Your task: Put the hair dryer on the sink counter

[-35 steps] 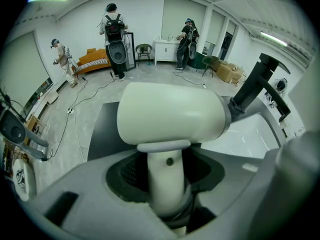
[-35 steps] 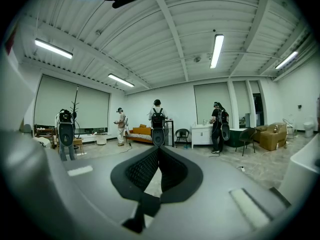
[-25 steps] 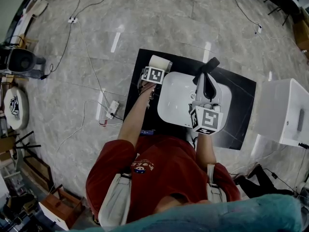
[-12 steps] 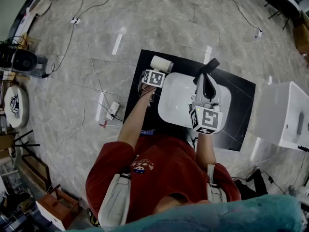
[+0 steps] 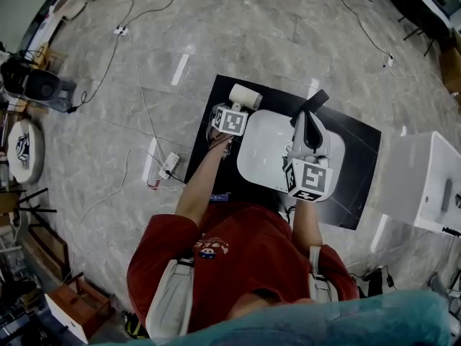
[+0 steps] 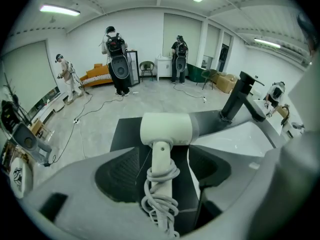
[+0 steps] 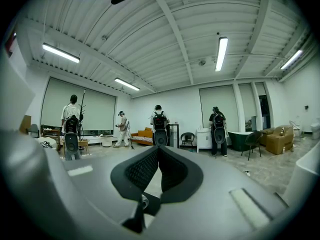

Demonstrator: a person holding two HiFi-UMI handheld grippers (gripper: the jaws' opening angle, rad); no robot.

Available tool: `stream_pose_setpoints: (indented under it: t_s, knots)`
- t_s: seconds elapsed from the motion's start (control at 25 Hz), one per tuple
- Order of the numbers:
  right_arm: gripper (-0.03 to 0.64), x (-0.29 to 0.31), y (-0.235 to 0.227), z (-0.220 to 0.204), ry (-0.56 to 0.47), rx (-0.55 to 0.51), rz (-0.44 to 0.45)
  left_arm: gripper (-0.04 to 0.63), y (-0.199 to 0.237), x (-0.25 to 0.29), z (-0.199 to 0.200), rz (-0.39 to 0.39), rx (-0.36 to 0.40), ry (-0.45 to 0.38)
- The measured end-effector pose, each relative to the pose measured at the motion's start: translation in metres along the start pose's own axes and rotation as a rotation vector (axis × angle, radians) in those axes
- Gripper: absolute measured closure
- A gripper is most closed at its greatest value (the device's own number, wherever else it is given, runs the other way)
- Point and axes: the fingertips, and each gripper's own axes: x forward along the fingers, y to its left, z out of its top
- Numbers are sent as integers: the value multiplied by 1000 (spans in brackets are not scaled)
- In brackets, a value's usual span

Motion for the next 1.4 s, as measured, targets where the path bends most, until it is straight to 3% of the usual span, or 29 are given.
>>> stream_pose_setpoints:
  t_s: [0.4, 0.52, 1.12, 1.4]
  knots:
    - [612, -12, 8, 6, -14, 1, 14, 285, -13, -59, 29, 3, 10, -170]
    - [612, -15, 6, 8, -20, 3, 9, 285, -20, -82, 39, 22, 45, -226]
    - [615, -29, 14, 21, -61, 16, 14, 288, -52, -223, 84, 39, 89, -614]
    - [615, -42, 16, 39, -100, 9, 32, 288, -74, -291, 102, 88, 148, -834]
